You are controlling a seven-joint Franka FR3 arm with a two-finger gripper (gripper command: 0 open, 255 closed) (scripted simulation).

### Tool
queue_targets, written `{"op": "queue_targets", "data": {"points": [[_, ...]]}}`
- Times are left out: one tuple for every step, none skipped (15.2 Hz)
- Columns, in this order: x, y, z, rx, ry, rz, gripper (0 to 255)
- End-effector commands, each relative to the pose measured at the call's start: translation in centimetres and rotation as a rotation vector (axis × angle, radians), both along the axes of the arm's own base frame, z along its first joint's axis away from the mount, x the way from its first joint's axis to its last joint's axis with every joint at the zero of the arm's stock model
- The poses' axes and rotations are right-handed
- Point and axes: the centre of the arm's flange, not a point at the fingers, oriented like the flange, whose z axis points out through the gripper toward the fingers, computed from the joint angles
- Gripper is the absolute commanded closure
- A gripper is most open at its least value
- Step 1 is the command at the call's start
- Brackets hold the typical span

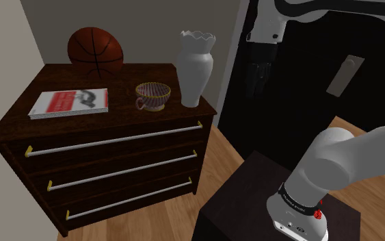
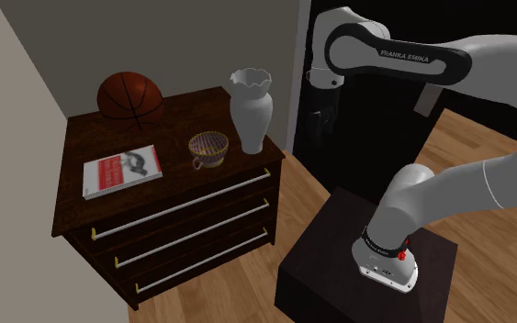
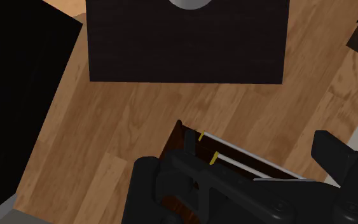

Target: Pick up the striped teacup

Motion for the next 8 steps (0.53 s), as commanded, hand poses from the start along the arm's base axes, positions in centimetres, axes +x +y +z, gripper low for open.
{"op": "queue_targets", "data": {"points": [[0.0, 0.0, 0.0, 0.0, 0.0, 0.0, 0], [0.9, 0.9, -0.1, -0.005, -0.004, -0.006, 0], [1.8, 1.9, -0.1, -0.009, -0.009, -0.011, 0], [2.7, 2.8, -0.2, -0.014, -0.013, -0.017, 0], [3.7, 3.7, -0.2, -0.018, -0.017, -0.022, 0], [4.6, 4.6, -0.3, -0.023, -0.021, -0.028, 0], [5.5, 5.5, -0.4, -0.028, -0.026, -0.034, 0], [6.5, 6.4, -0.4, -0.032, -0.03, -0.039, 0]]}}
